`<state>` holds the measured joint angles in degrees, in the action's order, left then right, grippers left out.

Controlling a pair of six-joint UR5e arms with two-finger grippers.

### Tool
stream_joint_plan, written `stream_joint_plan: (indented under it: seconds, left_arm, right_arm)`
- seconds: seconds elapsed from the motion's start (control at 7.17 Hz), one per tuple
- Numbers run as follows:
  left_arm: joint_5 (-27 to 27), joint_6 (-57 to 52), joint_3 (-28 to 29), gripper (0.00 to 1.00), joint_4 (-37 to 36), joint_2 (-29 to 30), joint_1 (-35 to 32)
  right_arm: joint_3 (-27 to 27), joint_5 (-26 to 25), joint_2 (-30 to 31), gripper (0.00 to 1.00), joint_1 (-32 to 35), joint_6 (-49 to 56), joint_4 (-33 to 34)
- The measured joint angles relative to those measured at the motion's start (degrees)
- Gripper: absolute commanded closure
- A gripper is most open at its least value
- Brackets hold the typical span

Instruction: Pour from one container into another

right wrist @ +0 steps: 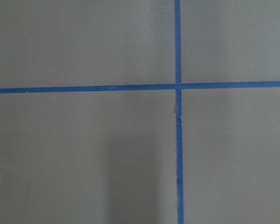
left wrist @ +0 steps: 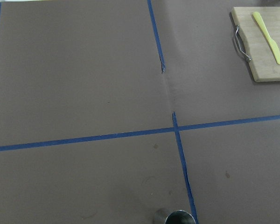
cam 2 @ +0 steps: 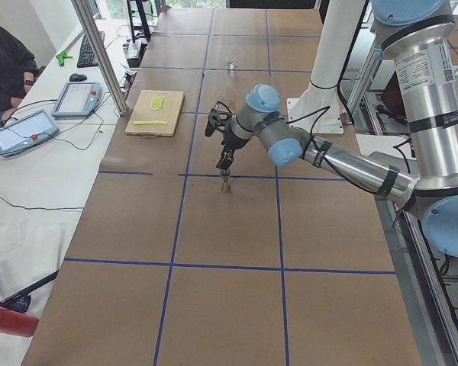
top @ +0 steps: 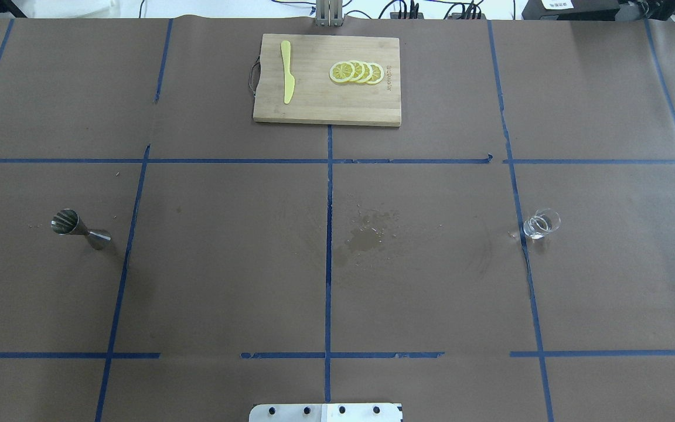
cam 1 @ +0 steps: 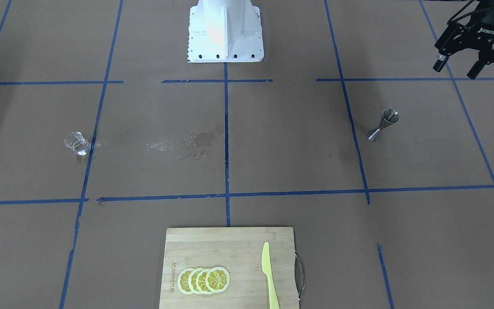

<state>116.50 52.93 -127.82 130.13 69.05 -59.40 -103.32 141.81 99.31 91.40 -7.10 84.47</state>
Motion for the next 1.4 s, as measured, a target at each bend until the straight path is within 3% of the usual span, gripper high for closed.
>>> stream_joint_plan:
  seconds: [0.28, 0.7, 0.98, 1.26, 1.4]
  left_arm:
    - [-13.01, 13.21, -0.16, 0.0, 3.78, -2.15, 13.62]
    - [-37.43, 33.85, -0.14, 0.0, 3.15, -3.63, 38.84]
    - [-53.29, 45.87, 0.18, 0.0, -7.39, -3.37, 51.28]
    - [-62.08, 54.19, 3.37, 0.0, -22.43, 4.72, 55.07]
    - [-64.4, 56.18, 5.53, 0.0, -26.47, 8.25, 55.36]
  right_arm:
    - [-7.47, -0.71, 0.96, 0.0, -5.14, -10.39, 0.07]
    - [-17.32, -7.0, 2.16, 0.0, -14.7, -26.01, -0.32]
    - [-21.01, -8.18, 2.35, 0.0, -17.37, -30.32, -0.75]
    - [-22.39, -8.68, 2.43, 0.0, -18.98, -33.1, -1.24]
    - [-22.59, -9.73, 2.85, 0.0, -20.11, -35.43, -2.83]
